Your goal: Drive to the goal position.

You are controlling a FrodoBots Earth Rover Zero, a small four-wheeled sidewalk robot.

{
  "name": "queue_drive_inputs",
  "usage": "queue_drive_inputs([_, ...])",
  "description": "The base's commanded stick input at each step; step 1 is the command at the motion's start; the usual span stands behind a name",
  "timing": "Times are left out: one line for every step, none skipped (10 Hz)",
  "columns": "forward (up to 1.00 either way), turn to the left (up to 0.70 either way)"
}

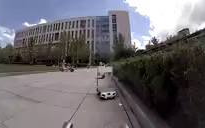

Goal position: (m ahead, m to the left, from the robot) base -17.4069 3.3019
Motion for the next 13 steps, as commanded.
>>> queue_drive_inputs([0.05, 0.01])
queue_drive_inputs([0.05, 0.01])
queue_drive_inputs([0.05, 0.01])
queue_drive_inputs([0.05, 0.02])
queue_drive_inputs([0.05, 0.03])
queue_drive_inputs([0.05, 0.04])
queue_drive_inputs([0.05, 0.01])
queue_drive_inputs([0.05, 0.0])
queue_drive_inputs([0.05, 0.0])
queue_drive_inputs([0.05, 0.01])
queue_drive_inputs([0.05, 0.01])
queue_drive_inputs([0.05, 0.01])
queue_drive_inputs([0.05, 0.01])
